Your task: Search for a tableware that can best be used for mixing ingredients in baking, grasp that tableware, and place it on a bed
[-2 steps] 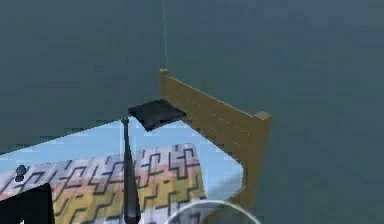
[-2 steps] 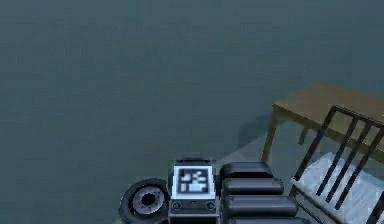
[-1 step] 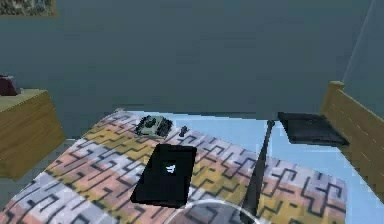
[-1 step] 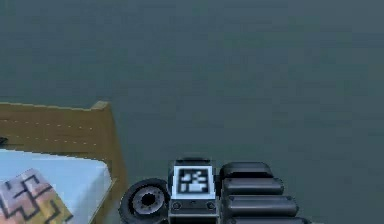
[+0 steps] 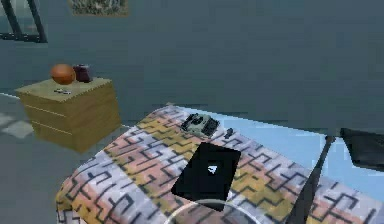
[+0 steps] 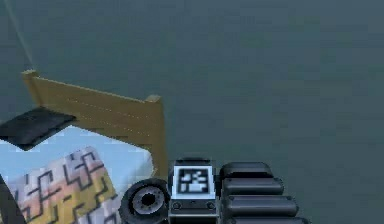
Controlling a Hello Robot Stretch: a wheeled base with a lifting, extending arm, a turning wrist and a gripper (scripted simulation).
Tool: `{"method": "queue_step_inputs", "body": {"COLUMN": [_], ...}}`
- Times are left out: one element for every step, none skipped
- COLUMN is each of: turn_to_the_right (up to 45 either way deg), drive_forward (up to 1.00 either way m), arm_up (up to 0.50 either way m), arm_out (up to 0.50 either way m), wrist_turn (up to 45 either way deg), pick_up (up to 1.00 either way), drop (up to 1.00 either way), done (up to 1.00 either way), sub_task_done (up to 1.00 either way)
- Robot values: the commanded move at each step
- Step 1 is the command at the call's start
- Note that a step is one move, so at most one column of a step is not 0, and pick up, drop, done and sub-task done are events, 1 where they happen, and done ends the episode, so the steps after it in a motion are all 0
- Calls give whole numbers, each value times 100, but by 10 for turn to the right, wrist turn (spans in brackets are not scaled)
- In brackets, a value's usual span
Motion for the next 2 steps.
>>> {"method": "queue_step_inputs", "body": {"turn_to_the_right": [450, -360], "drive_forward": [0, 0], "arm_up": [0, 0], "arm_out": [0, 0], "wrist_turn": [0, 0], "pick_up": [0, 0], "drop": [0, 0], "done": [0, 0], "sub_task_done": [0, 0]}}
